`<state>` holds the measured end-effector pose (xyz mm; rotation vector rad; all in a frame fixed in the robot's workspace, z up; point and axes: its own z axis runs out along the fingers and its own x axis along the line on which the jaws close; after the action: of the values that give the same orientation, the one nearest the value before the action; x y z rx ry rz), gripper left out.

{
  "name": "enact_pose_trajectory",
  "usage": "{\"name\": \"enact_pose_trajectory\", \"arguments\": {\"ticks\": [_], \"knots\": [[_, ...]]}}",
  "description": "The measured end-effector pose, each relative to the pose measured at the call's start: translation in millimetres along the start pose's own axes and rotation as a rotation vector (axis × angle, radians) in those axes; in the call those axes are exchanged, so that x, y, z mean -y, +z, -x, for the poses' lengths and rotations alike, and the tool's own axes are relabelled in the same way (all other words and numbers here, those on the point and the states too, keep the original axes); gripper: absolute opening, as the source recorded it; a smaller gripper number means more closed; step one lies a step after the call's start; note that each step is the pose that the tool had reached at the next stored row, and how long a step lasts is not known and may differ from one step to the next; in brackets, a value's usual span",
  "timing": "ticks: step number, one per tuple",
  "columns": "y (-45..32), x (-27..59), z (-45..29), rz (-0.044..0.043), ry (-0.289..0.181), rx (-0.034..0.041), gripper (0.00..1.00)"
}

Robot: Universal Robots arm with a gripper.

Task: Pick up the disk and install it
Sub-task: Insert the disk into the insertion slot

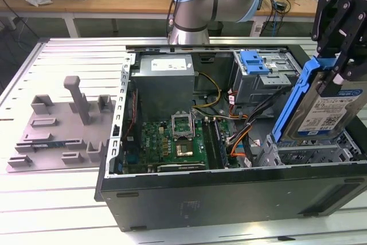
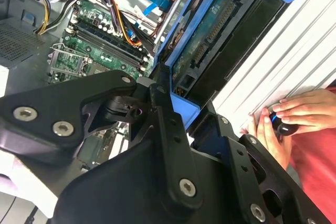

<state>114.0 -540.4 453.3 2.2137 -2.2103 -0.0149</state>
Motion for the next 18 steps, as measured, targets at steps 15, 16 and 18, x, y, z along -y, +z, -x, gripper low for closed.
{"name": "enact_pose_trajectory", "arguments": {"ticks": [15,16,18], "knots": [[16.5,0.3,-1.7,0.0025,0.008,0.0001,0.37],[17.6,0.3,-1.7,0.0025,0.008,0.0002,0.37],[20.0,0.3,-1.7,0.0025,0.008,0.0002,0.37]]}}
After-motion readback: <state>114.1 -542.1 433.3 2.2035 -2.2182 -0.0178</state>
